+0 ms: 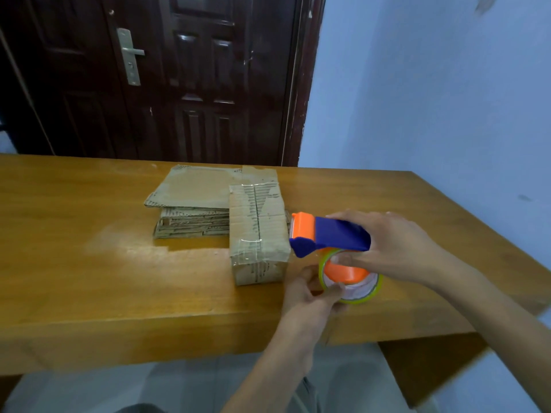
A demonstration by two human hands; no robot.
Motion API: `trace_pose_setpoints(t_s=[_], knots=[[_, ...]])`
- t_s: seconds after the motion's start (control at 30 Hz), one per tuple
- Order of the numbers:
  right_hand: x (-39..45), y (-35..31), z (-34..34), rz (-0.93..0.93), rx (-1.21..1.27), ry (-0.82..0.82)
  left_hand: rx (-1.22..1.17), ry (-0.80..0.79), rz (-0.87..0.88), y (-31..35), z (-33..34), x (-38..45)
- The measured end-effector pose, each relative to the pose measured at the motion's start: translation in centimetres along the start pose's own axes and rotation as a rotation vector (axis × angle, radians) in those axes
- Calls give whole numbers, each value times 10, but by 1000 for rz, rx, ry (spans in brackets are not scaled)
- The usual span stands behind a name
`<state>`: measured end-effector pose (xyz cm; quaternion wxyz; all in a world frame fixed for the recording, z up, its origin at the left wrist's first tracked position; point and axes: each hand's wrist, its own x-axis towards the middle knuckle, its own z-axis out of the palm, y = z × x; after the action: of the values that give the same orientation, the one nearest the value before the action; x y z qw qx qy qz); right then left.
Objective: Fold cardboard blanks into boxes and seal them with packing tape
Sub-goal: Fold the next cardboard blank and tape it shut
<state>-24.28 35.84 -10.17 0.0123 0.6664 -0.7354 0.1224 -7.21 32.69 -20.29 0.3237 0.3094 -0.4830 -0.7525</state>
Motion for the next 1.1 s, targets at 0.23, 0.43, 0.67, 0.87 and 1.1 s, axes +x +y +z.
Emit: trace_pose_setpoints(t_s=[0.23,0.43,0.67,0.87,1.1], knots=[[3,-1,-7,-47,215,-95,-59,115,6,-5,13,11],[2,-5,-11,-61,239,-102,-127,183,25,-11,18,14],[-3,-18,-2,-69,323,-67,-217,262,24,-3,31,18],[-4,-14,-9,-35,421,-99,-215,160,-117,-6,32,14],[-2,-8,-12,-53,547,-240,-148,167,-31,-13,38,5]])
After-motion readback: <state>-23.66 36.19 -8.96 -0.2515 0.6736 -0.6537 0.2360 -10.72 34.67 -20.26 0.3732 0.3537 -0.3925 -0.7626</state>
